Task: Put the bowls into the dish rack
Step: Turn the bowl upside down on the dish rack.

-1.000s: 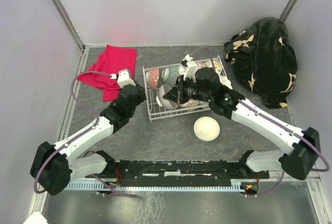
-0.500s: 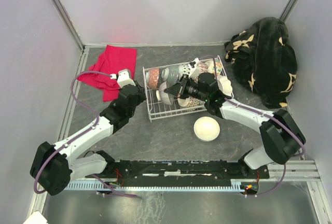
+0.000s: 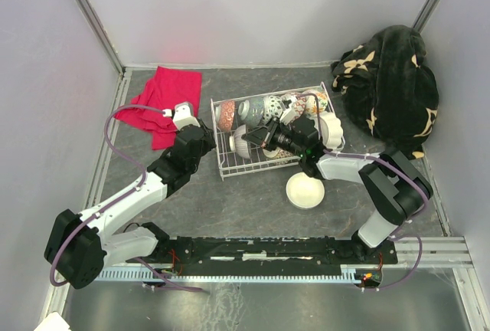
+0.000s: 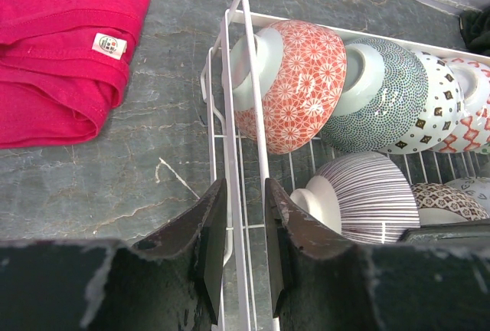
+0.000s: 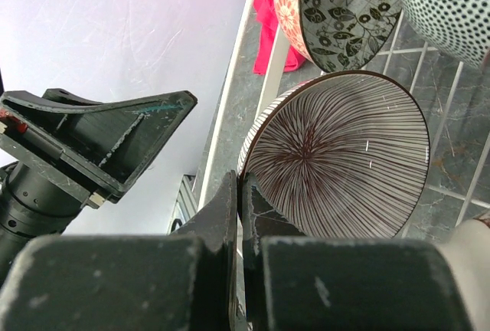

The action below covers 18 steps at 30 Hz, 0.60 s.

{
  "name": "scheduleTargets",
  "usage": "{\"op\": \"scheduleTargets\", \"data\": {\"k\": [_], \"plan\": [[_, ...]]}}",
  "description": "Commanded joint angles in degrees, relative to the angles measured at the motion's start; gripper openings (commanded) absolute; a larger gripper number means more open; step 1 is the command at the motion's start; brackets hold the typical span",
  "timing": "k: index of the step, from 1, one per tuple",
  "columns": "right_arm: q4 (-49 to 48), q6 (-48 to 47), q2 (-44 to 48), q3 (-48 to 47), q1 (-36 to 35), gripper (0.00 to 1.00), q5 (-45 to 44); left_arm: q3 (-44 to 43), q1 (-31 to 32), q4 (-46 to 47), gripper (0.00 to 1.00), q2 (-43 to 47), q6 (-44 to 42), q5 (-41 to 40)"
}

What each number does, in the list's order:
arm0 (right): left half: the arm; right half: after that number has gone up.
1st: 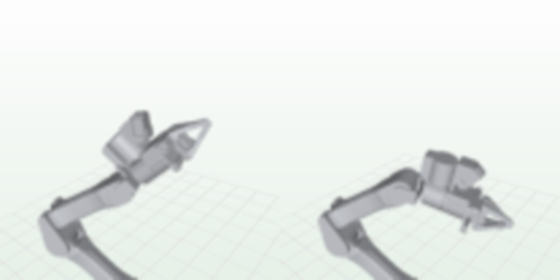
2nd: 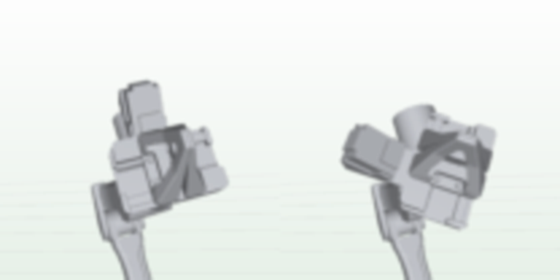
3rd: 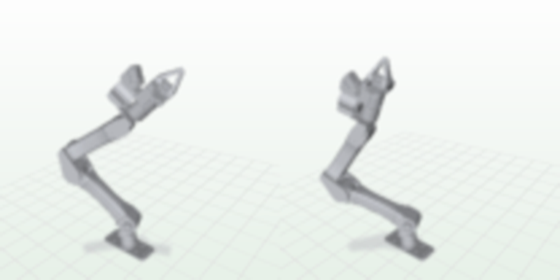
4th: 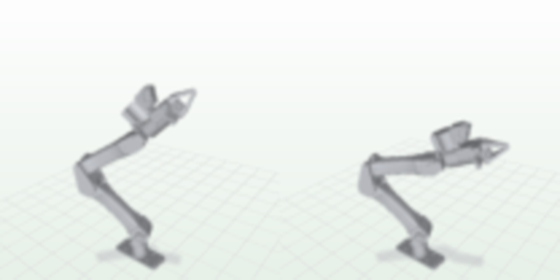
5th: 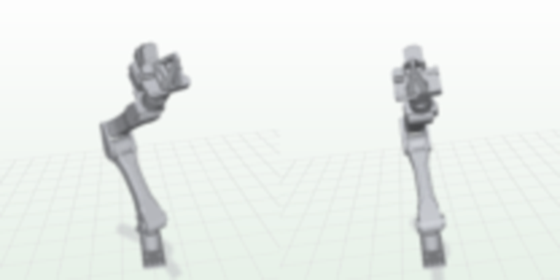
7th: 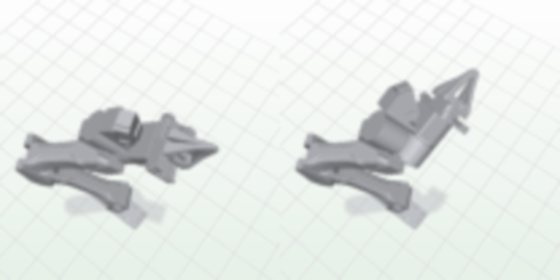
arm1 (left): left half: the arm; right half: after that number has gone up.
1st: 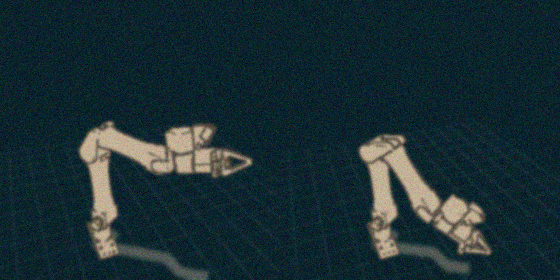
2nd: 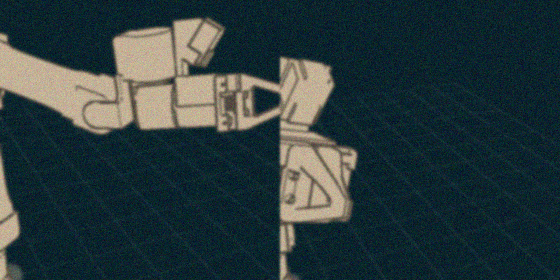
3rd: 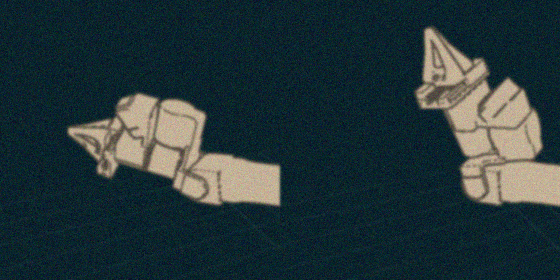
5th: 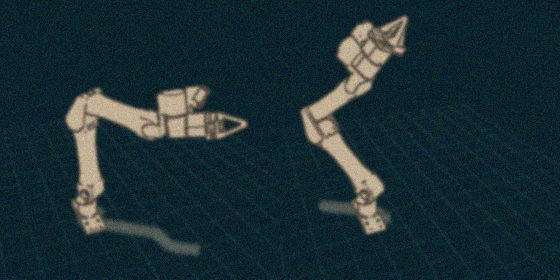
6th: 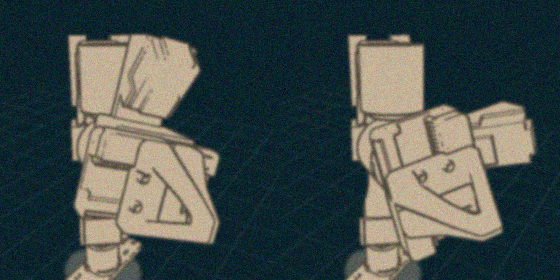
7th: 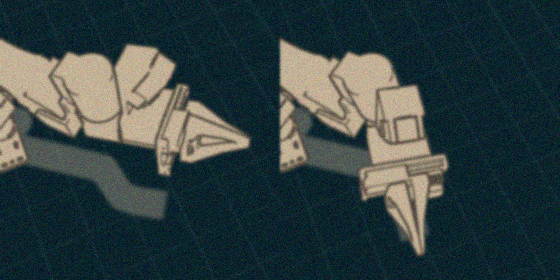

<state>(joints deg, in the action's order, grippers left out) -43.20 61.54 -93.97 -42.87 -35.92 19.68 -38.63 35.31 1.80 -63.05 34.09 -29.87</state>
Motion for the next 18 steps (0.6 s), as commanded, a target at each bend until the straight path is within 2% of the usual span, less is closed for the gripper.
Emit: {"op": "scheduleTargets", "data": {"k": [1,10,18], "plan": [[-13.1,2.8,-0.5,0.8,0.3,0.02,0.8,-0.3,-0.2,1.4,0.33,0.9,-1.5,-0.8],[-16.9,5.5,-2.3,2.2,0.3,0.02,1.4,-0.4,-0.2,1.4,0.33,0.8,-1.6,-0.7],[-11.9,4.9,-1.0,3.1,0.3,0.02,0.8,-0.4,-0.3,1.5,0.33,0.7,-1.6,-0.8]]}}
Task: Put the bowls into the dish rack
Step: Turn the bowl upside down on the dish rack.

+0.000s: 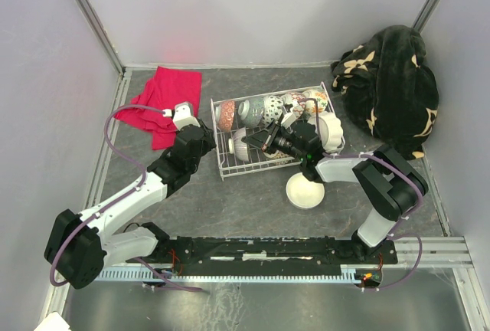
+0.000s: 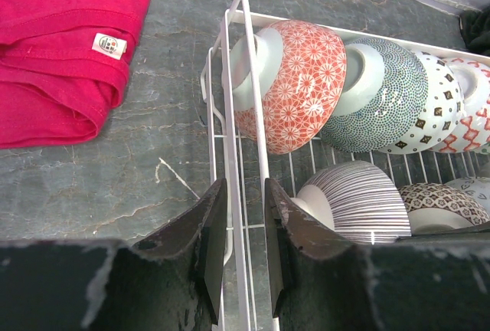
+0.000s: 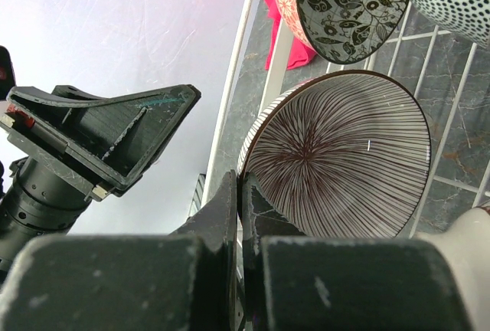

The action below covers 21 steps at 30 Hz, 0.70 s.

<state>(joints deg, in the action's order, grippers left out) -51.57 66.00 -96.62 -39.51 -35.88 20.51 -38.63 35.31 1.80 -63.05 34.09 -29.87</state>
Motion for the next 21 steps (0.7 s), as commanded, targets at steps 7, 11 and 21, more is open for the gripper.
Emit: {"op": "scheduleTargets", "data": {"k": [7,11,21], "plan": [[4.0,-0.8,2.0,-0.6,0.3,0.02,-0.7,-0.4,-0.2,1.4,0.33,0.8,-1.6,-0.7],[7.8,-1.3,2.0,-0.6,0.3,0.02,-1.5,-0.4,-0.2,1.4,0.33,0.8,-1.6,-0.8],[19.5,-4.6,4.8,-1.7,0.4,0.02,-3.9,-0.4,-0.2,1.5,0.33,0.8,-1.6,-0.6]]}}
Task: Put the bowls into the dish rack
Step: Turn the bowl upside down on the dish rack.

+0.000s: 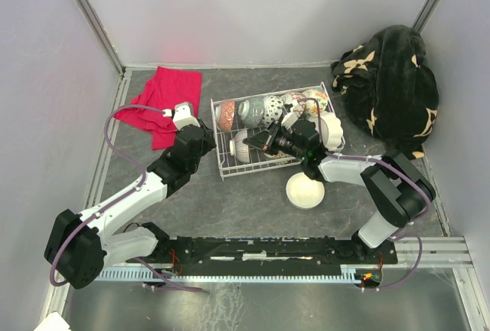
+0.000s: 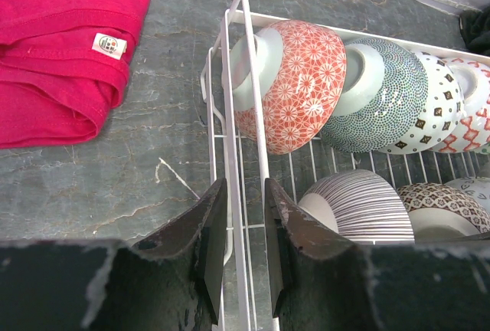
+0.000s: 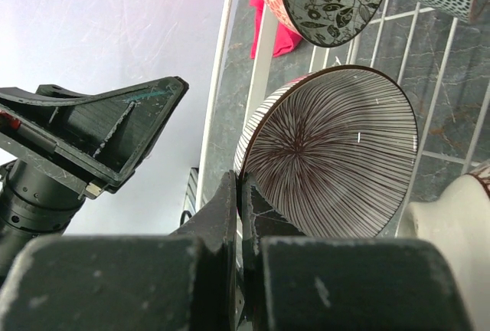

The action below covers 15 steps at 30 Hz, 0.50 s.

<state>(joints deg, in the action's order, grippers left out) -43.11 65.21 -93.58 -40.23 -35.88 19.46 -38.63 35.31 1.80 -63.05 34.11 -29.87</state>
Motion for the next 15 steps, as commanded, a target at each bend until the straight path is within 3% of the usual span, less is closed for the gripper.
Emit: {"op": "scheduleTargets", "data": {"k": [1,15], "plan": [[12.8,-4.6,2.4,-1.0,0.3,0.02,-3.4,-0.4,-0.2,1.5,0.33,0.8,-1.6,-0.7],[29.1,-11.2,8.0,-2.7,0.3,0.02,-7.7,-0.4,-0.2,1.5,0.33,0.9,-1.6,-0.6]]}}
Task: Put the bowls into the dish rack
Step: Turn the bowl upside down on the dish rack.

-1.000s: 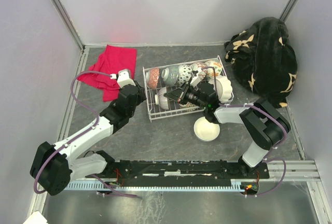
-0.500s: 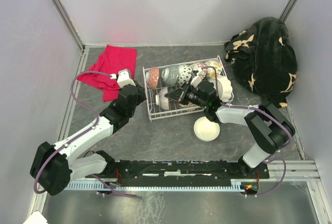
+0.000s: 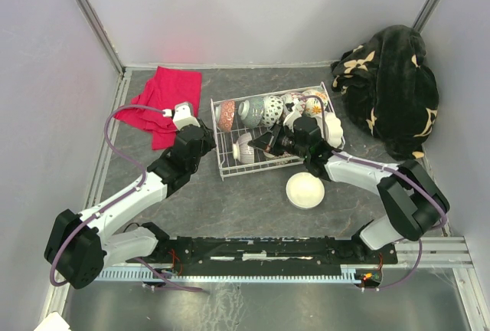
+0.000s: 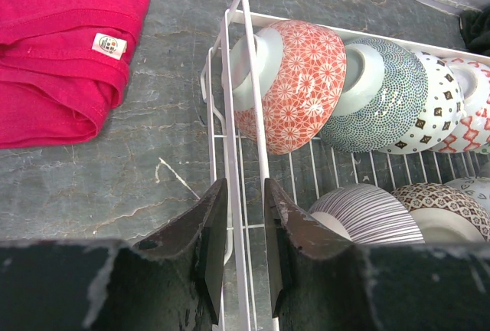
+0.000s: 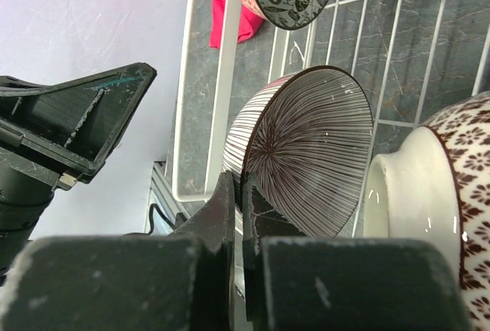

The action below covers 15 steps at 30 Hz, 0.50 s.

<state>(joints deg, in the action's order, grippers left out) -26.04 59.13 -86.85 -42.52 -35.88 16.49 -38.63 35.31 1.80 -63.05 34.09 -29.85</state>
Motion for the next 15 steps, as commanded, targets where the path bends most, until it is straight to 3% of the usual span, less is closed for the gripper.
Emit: {"op": "scheduleTargets", "data": {"k": [1,10,15], "plan": [[13.0,-5.9,1.7,-0.6,0.3,0.02,-5.2,-0.4,-0.2,1.5,0.33,0.9,-1.6,-0.6],[19.1,-9.1,3.7,-1.1,0.3,0.09,-8.5,-0.4,-0.2,1.6,0.33,0.7,-1.6,-0.6],[22.0,-10.6,5.6,-1.1,0.3,0.18,-10.2,-0.5,-0.2,1.7,0.33,0.5,-1.6,-0.5]]}}
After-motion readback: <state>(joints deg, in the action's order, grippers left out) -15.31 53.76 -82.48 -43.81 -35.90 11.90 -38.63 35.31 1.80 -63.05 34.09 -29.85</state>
